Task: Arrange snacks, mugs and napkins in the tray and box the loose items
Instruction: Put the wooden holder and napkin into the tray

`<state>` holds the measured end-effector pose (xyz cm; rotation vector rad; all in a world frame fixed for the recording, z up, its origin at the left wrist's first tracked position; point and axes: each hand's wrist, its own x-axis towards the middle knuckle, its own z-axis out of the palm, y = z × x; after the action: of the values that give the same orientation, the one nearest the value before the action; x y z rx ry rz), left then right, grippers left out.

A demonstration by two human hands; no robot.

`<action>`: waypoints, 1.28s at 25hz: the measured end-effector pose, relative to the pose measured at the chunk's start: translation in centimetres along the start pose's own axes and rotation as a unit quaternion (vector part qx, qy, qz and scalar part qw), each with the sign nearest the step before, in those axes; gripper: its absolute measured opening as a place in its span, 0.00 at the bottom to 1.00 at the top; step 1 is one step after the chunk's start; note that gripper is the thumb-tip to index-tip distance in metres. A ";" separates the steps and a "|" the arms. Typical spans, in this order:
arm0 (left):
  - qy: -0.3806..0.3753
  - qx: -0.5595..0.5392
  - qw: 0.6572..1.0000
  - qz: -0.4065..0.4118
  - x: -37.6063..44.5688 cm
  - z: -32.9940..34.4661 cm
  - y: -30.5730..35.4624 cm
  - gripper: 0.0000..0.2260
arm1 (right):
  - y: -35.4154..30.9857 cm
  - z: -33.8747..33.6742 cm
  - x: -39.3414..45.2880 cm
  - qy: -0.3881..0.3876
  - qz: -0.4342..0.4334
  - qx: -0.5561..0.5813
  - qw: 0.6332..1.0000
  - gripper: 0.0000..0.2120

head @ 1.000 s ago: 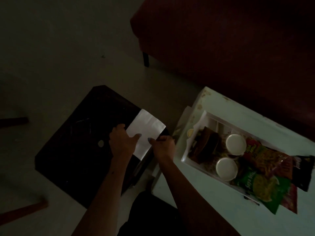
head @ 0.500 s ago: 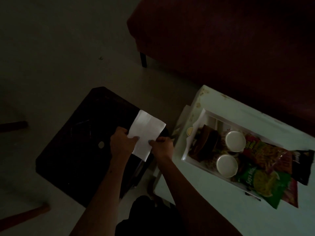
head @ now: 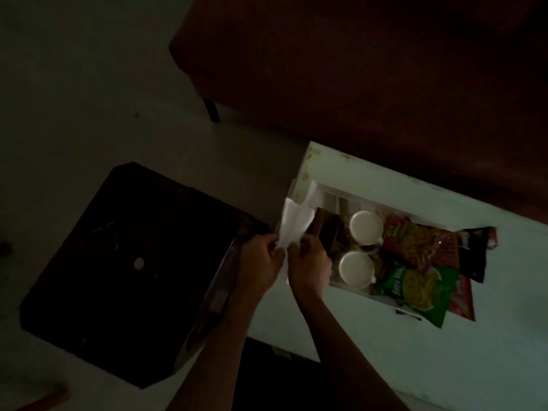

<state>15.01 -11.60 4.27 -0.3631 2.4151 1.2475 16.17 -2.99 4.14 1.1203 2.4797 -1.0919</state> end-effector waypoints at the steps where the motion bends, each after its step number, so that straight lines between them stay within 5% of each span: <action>1: -0.016 0.005 1.000 0.003 0.0 1.3 0.8 0.12 | 0.9 -0.9 0.4 0.011 0.012 0.000 1.000 0.10; 11: -0.094 0.057 0.993 0.049 2.5 8.1 4.3 0.09 | 4.3 -3.8 5.8 -0.037 -0.028 -0.004 0.999 0.11; 22: -0.087 0.017 0.996 0.016 2.6 10.0 2.9 0.08 | 5.9 -2.4 5.9 -0.042 -0.023 0.008 0.999 0.07; 28: -0.046 0.084 0.992 0.076 0.6 9.6 1.8 0.08 | 6.9 -2.7 4.8 -0.071 -0.029 -0.002 0.997 0.12; 32: -0.055 0.112 0.990 0.059 -0.6 9.4 0.5 0.07 | 7.4 -5.0 3.9 0.006 -0.051 0.046 0.998 0.08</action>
<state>17.48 -3.56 0.03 -0.0845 2.4786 1.0010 19.33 5.93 1.89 1.0357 2.5441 -1.2443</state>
